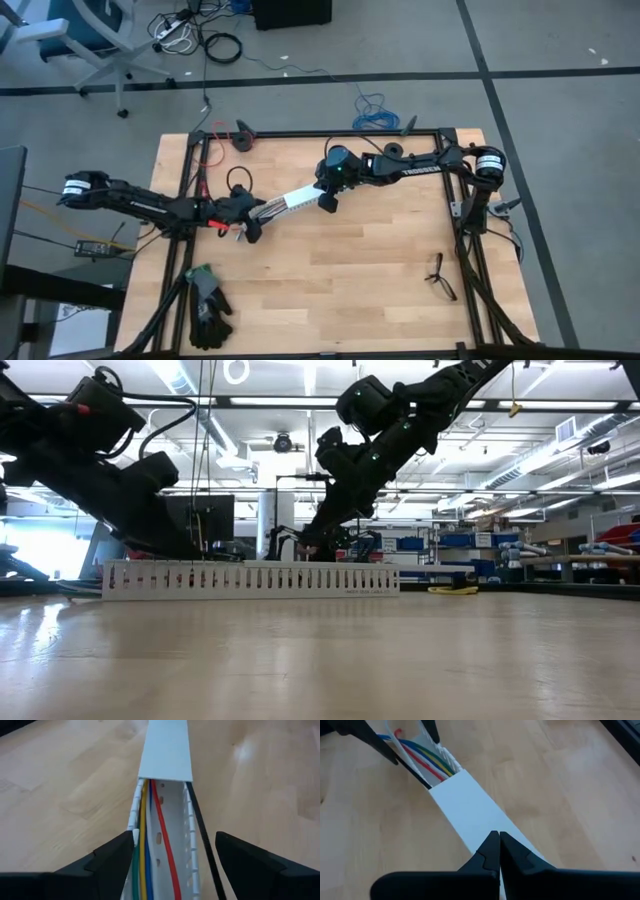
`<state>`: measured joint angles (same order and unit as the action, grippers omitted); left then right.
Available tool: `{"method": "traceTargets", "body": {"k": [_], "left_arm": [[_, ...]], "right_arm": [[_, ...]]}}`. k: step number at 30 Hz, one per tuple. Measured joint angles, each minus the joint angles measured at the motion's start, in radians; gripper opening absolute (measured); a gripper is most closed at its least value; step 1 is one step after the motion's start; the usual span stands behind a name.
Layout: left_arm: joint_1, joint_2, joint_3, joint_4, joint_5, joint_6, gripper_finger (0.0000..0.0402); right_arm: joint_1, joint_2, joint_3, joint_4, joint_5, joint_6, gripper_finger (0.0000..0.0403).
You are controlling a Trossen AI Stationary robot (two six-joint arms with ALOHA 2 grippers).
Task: Ziptie cables
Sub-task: Close the white cable duct
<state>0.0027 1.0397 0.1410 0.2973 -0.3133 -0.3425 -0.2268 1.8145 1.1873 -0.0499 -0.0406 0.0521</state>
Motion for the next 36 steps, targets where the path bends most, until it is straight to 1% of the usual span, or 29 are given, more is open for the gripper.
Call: {"method": "traceTargets", "body": {"k": [4, 7, 11, 18, 25, 28, 32, 36], "left_arm": [[-0.009, 0.058, 0.003, 0.006, -0.048, 0.007, 0.0295], [-0.008, 0.089, 0.002, 0.009, -0.106, 0.036, 0.0295], [-0.008, 0.098, -0.001, 0.009, -0.140, 0.078, 0.0296], [-0.008, 0.099, -0.003, 0.029, -0.146, 0.111, 0.0296], [-0.007, 0.101, -0.008, 0.125, -0.138, 0.196, 0.0296], [-0.006, 0.100, -0.007, 0.077, -0.135, 0.169, 0.0296], [-0.006, 0.106, -0.006, 0.009, -0.093, 0.102, 0.0296], [-0.006, 0.135, -0.007, 0.019, -0.086, 0.102, 0.0295]], "right_arm": [[0.000, 0.000, 0.000, 0.002, -0.001, 0.000, 0.0000], [0.000, 0.000, 0.000, 0.002, -0.005, 0.000, 0.0000], [0.003, 0.000, 0.000, 0.003, -0.005, 0.000, 0.0000], [0.003, 0.000, 0.000, 0.003, -0.007, -0.005, 0.0000], [0.003, 0.000, 0.000, 0.003, -0.033, -0.007, 0.0000], [0.004, 0.000, 0.000, 0.003, -0.032, -0.009, 0.0000], [0.004, 0.000, 0.000, 0.003, -0.033, -0.010, 0.0000], [0.004, 0.000, 0.000, 0.004, -0.045, -0.010, 0.0000]]}}
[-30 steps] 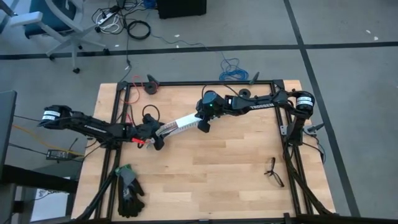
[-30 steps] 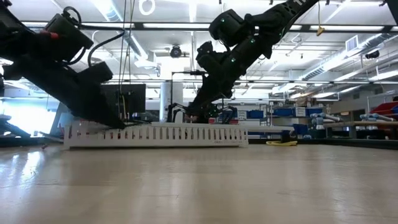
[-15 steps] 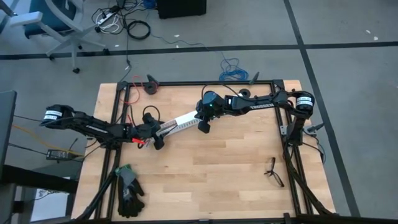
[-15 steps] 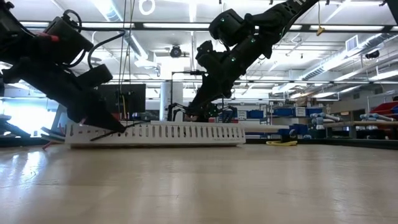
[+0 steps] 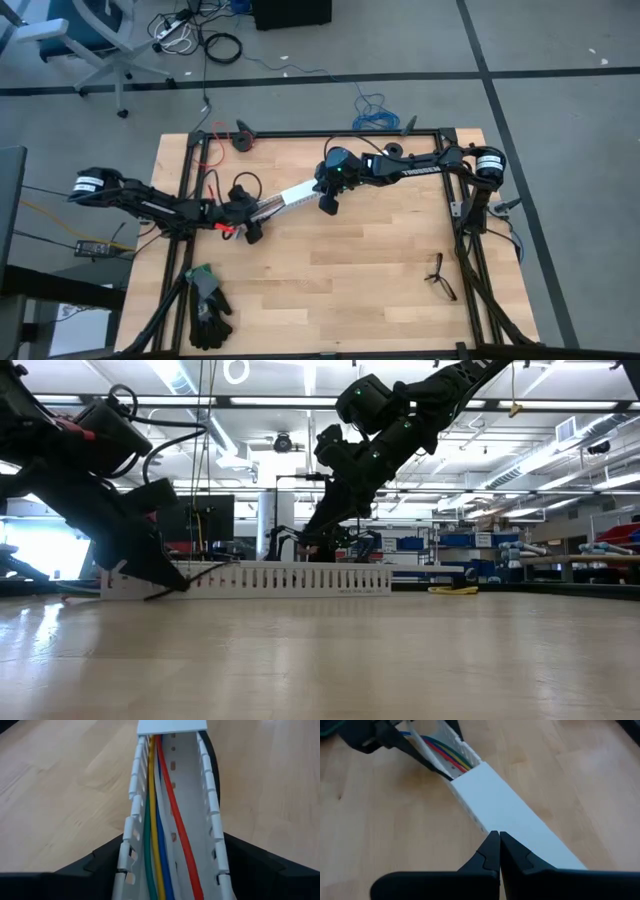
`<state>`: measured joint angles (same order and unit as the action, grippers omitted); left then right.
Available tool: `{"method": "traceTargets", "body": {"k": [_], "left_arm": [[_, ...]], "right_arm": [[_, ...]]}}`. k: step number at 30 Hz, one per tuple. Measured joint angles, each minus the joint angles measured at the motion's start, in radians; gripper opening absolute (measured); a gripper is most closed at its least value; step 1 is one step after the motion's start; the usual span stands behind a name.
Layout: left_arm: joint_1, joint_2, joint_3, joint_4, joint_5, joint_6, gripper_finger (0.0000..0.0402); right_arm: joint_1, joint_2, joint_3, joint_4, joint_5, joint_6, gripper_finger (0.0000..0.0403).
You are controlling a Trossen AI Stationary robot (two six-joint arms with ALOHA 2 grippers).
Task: Ziptie cables
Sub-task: Close the white cable duct
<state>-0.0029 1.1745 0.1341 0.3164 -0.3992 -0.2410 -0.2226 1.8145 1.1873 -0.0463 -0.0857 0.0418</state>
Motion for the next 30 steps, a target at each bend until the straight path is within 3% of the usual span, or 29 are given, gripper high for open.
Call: {"method": "traceTargets", "body": {"k": [4, 18, 30], "left_arm": [[0.000, 0.032, 0.000, 0.050, -0.001, 0.009, 0.0287], [0.016, 0.167, 0.001, 0.335, -0.008, 0.104, 0.0274], [0.016, 0.175, 0.002, 0.295, -0.007, 0.007, 0.0274]], "right_arm": [[0.000, 0.000, 0.000, 0.000, -0.042, 0.000, 0.0000], [0.002, 0.000, 0.000, 0.000, -0.042, 0.000, 0.0000], [0.002, 0.000, 0.000, 0.000, -0.043, -0.011, 0.0000]]}}
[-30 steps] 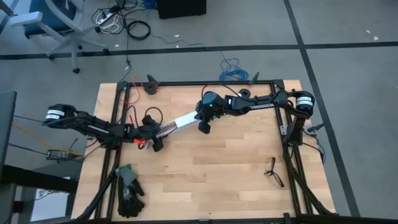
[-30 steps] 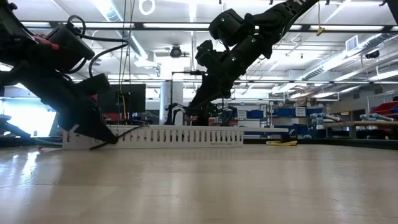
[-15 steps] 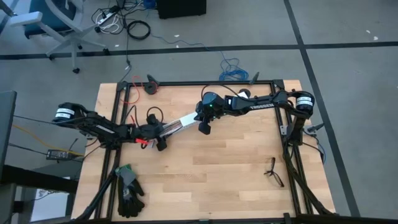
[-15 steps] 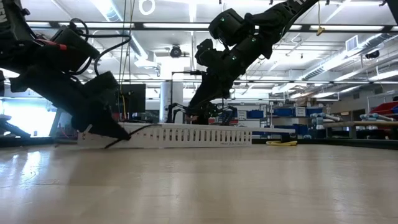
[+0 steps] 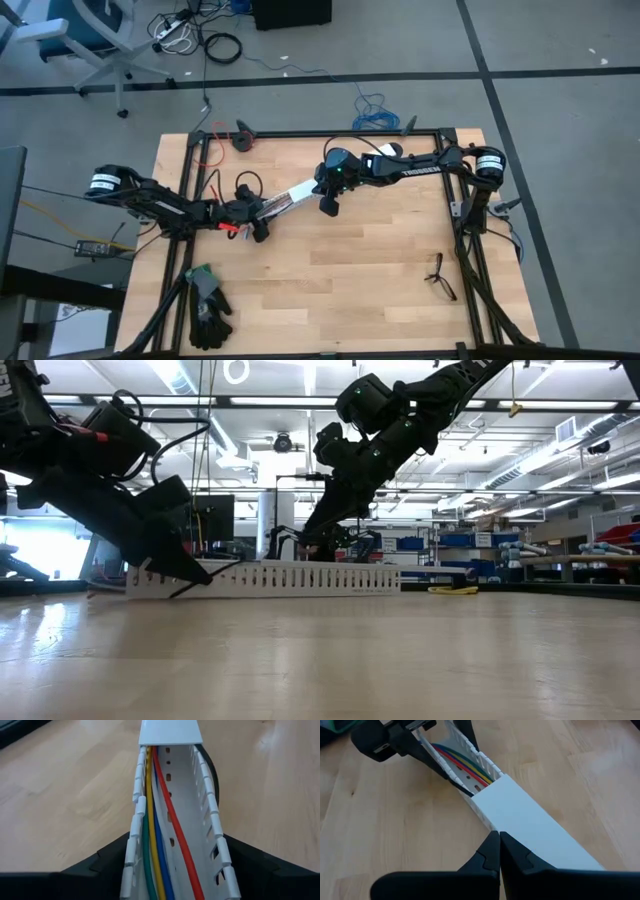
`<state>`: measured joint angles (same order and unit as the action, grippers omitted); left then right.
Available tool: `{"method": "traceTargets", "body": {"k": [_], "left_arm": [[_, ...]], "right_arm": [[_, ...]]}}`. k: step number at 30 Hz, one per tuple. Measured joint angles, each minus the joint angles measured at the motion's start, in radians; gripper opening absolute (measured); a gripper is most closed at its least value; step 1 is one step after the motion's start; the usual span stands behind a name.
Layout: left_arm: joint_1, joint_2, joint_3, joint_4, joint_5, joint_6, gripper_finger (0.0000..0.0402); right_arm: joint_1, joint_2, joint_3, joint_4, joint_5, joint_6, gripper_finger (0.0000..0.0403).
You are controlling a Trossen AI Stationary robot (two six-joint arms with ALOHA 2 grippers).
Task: Ziptie cables
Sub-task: Close the white cable duct
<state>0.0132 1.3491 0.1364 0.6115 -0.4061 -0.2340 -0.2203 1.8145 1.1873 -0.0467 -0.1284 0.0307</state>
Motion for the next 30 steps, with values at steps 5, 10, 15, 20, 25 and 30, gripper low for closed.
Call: {"method": "traceTargets", "body": {"k": [5, 10, 15, 20, 25, 30], "left_arm": [[0.000, 0.000, 0.000, -0.004, 0.003, -0.017, 0.0274], [0.000, 0.000, 0.000, -0.006, 0.009, -0.046, 0.0274], [0.000, 0.000, 0.000, 0.023, 0.009, -0.051, 0.0274], [0.000, 0.000, 0.000, 0.063, 0.008, -0.008, 0.0274], [0.000, 0.000, 0.000, 0.068, 0.008, -0.011, 0.0274], [0.000, 0.000, 0.000, 0.069, 0.009, -0.024, 0.0278]], "right_arm": [[0.000, 0.000, 0.000, 0.000, 0.000, 0.000, 0.0000], [0.000, 0.000, 0.000, 0.000, 0.000, 0.000, 0.0000], [0.001, 0.000, 0.000, -0.002, 0.000, 0.000, 0.0000], [0.003, 0.000, 0.000, -0.005, 0.000, 0.000, 0.0000], [0.003, 0.000, 0.000, -0.016, 0.000, -0.006, 0.0000], [0.003, 0.000, 0.000, -0.026, 0.000, -0.006, 0.0000]]}}
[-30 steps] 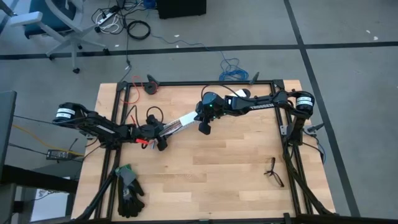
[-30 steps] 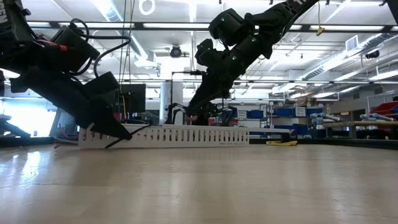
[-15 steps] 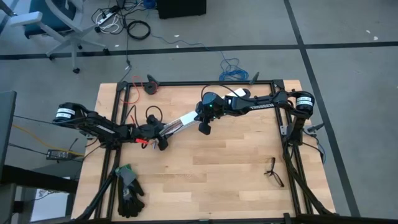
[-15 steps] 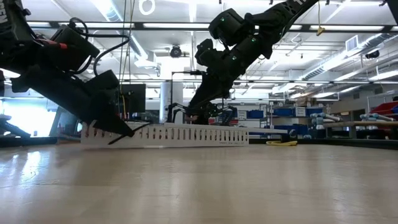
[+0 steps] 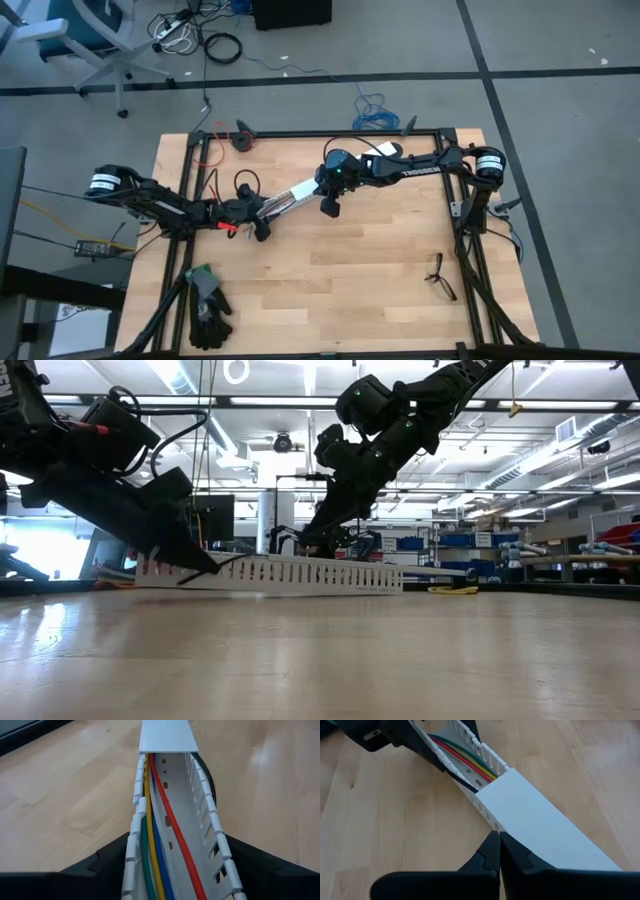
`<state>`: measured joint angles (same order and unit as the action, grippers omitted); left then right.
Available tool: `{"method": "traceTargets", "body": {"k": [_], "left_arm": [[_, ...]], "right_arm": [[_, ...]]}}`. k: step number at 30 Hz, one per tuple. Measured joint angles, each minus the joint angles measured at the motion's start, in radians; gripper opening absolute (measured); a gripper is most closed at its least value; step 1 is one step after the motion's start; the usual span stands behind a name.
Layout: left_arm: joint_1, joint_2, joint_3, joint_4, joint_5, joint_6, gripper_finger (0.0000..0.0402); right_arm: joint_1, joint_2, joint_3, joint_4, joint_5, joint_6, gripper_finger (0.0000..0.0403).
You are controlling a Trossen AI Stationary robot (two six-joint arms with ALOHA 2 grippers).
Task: Ziptie cables
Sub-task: Close the white cable duct
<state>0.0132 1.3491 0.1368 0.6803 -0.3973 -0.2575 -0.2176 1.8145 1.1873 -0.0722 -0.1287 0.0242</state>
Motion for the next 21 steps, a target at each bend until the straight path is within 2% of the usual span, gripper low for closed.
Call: {"method": "traceTargets", "body": {"k": [12, 21], "left_arm": [[0.000, -0.001, 0.000, 0.012, -0.002, -0.018, 0.0377], [0.000, -0.001, 0.000, 0.020, -0.011, -0.036, 0.0380]], "right_arm": [[0.002, 0.000, 0.000, -0.004, 0.000, 0.000, 0.0000], [0.002, 0.000, 0.000, -0.004, 0.000, -0.001, 0.0000]]}}
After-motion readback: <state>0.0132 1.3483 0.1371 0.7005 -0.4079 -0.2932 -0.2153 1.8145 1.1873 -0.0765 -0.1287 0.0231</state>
